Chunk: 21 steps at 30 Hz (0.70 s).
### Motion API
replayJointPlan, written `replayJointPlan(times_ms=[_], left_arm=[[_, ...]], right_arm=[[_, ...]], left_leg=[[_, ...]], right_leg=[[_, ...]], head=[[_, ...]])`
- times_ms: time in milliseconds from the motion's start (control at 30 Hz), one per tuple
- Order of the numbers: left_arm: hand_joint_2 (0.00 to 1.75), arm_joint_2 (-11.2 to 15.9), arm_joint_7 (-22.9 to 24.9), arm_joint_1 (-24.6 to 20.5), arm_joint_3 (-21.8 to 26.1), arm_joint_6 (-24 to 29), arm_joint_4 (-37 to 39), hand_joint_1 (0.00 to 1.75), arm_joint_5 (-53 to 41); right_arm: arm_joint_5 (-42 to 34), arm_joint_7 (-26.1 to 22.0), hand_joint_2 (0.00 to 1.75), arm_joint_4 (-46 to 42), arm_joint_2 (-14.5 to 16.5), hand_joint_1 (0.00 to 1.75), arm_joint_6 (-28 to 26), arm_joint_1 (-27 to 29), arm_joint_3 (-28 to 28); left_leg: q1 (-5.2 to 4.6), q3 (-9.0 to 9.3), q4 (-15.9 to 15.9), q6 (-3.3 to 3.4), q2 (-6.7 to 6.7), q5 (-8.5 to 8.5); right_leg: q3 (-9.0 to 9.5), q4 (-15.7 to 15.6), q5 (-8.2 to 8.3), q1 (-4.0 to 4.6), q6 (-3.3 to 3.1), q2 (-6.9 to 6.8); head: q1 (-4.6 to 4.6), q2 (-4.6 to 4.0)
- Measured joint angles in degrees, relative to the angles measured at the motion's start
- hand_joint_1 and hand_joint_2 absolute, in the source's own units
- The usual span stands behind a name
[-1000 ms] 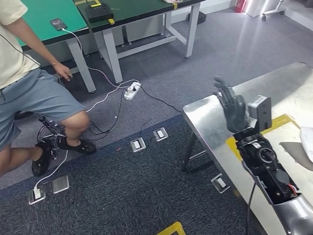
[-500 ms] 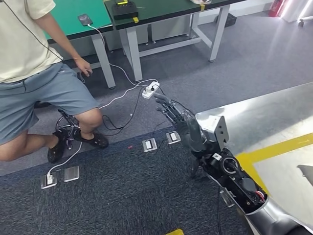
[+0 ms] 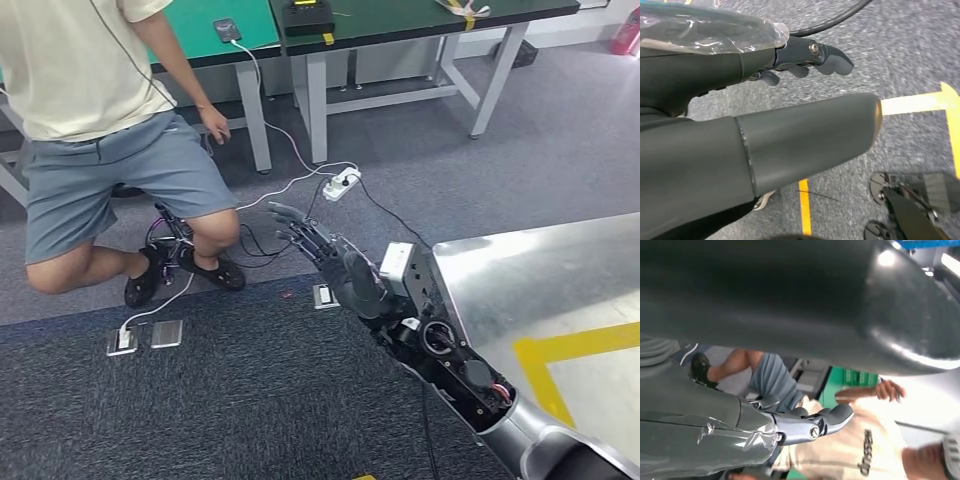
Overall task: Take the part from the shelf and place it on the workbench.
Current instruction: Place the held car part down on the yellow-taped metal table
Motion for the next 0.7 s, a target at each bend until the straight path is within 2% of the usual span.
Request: replayJointPlan(times_ms=[67, 133, 167, 200, 233, 267, 300, 367, 400, 433, 500, 533, 567, 633, 667, 700], left_arm=[[0.0, 0.0, 0.0, 0.1, 0.0, 0.0, 0.0, 0.0, 0.0], [0.0, -0.1, 0.1, 0.0, 0.0, 0.0, 0.0, 0.0, 0.0], [0.0, -0.1, 0.1, -0.1, 0.0, 0.0, 0.0, 0.0, 0.1], [0.0, -0.1, 0.1, -0.1, 0.0, 0.0, 0.0, 0.0, 0.1], [0.0, -0.2, 0.1, -0.1, 0.0, 0.0, 0.0, 0.0, 0.1], [0.0, -0.2, 0.1, 0.0, 0.0, 0.0, 0.0, 0.0, 0.1], [0.0, -0.3, 0.1, 0.0, 0.0, 0.0, 0.0, 0.0, 0.1], [0.0, -0.3, 0.1, 0.0, 0.0, 0.1, 0.0, 0.0, 0.1], [0.0, -0.4, 0.1, 0.0, 0.0, 0.2, 0.0, 0.0, 0.2], [0.0, -0.3, 0.1, 0.0, 0.0, 0.3, 0.0, 0.0, 0.2], [0.0, -0.3, 0.1, 0.2, 0.0, 0.4, 0.0, 0.0, 0.4], [0.0, -0.3, 0.1, 0.4, 0.0, 0.4, 0.0, 0.0, 0.5], [0.0, -0.3, 0.0, 0.4, 0.0, 0.5, 0.0, 0.0, 0.5], [0.0, -0.4, 0.0, 0.3, 0.0, 0.5, 0.0, 0.0, 0.5], [0.0, -0.4, 0.0, 0.2, 0.0, 0.5, 0.0, 0.0, 0.5], [0.0, -0.4, 0.0, 0.2, 0.0, 0.4, 0.0, 0.0, 0.5]], right_arm=[[0.0, -0.1, 0.0, 0.2, 0.1, 0.0, 0.0, -0.2, 0.2], [0.0, -0.1, 0.0, 0.4, 0.1, 0.0, 0.0, -0.3, 0.4], [0.1, -0.1, 0.0, 0.6, 0.1, 0.0, 0.0, -0.3, 0.5], [0.2, -0.1, 0.0, 0.8, 0.1, 0.0, 0.0, -0.3, 0.7], [0.3, -0.1, 0.0, 0.9, 0.1, 0.0, 0.0, -0.3, 0.8], [0.5, 0.0, 0.0, 1.0, 0.1, 0.0, 0.0, -0.3, 0.9], [0.7, 0.0, 0.0, 1.1, 0.1, 0.0, 0.0, -0.3, 0.9], [1.0, 0.0, 0.0, 1.3, 0.1, 0.0, 0.0, -0.3, 1.0], [1.4, 0.2, 0.0, 1.4, 0.1, 0.0, -0.1, -0.3, 1.0], [2.0, 0.4, 0.0, 1.5, 0.1, 0.0, -0.3, -0.3, 1.0], [3.9, 1.1, 0.0, 1.7, 0.1, 0.0, -1.3, -0.3, 1.0], [4.8, 1.4, 0.0, 1.8, 0.1, 0.0, -1.9, -0.2, 1.0], [5.6, 1.6, 0.0, 2.0, 0.1, 0.0, -2.4, -0.1, 1.0], [6.4, 1.8, 0.0, 2.3, 0.1, 0.0, -2.9, 0.3, 0.9], [6.6, 1.8, 0.0, 2.5, 0.1, 0.0, -3.0, 0.6, 0.9], [6.7, 1.8, 0.0, 2.7, 0.1, 0.0, -3.1, 1.0, 0.9]], left_leg=[[0.51, 0.5, -0.8, 0.27, -1.0, 0.32], [0.77, 0.76, -1.1, 0.5, -2.06, 0.45], [0.77, 0.77, -1.1, 0.57, -2.66, 0.44], [0.8, 0.81, -1.1, 0.56, -3.37, 0.41], [0.85, 0.88, -1.0, 0.5, -4.12, 0.36], [0.93, 1.0, -0.9, 0.37, -4.91, 0.27], [1.05, 1.12, -0.7, 0.16, -5.71, 0.12], [1.16, 0.97, 0.0, -0.41, -7.12, -0.23], [1.2, 0.71, 0.2, -0.75, -7.72, -0.27], [1.26, 0.43, 0.3, -1.1, -8.25, -0.22], [1.45, 0.14, 0.1, -1.8, -8.93, 0.0], [1.4, -0.07, 0.5, -2.09, -8.06, -0.28], [1.31, -0.78, 2.0, -2.36, -6.6, -1.15], [1.19, -4.13, 8.7, -2.83, -3.18, -4.48], [1.26, -6.33, 12.9, -3.0, -2.45, -6.23], [1.33, -8.09, 16.2, -3.09, -2.17, -7.25]], right_leg=[[-0.77, 2.3, -1.68, -0.09, 0.52, 2.09], [-4.05, 9.2, -5.2, -0.29, 0.91, 4.65], [-6.07, 13.2, -6.72, -0.35, 1.06, 5.06], [-7.57, 15.8, -7.29, -0.42, 1.2, 5.19], [-8.1, 16.4, -6.64, -0.5, 1.31, 5.22], [-7.49, 14.5, -4.83, -0.63, 1.39, 5.34], [-5.94, 10.7, -2.25, -0.85, 1.46, 5.81], [-2.79, 3.3, 1.0, -1.31, 1.42, 8.17], [-2.0, 1.4, 1.5, -1.38, 1.25, 9.13], [-1.81, 0.9, 1.25, -1.3, 0.94, 9.61], [-1.73, 0.6, 1.46, -1.15, 0.12, 8.71], [-1.56, 0.4, 1.58, -1.2, -0.3, 8.13], [-1.4, 0.1, 1.7, -1.29, -0.68, 7.48], [-1.23, -0.1, 1.71, -1.24, -1.19, 6.06], [-1.25, -0.1, 1.65, -1.15, -1.33, 5.33], [-1.25, -0.1, 1.58, -1.06, -1.39, 4.61]], head=[[0.22, 0.0], [0.73, 0.0], [0.97, 0.0], [1.15, 0.0], [1.28, 0.0], [1.44, 0.0], [1.61, 0.0], [1.83, 0.0], [1.84, 0.0], [1.81, 0.0], [1.7, 0.0], [1.56, 0.0], [1.18, 0.0], [0.41, 0.0], [0.13, 0.0], [0.09, 0.0]])
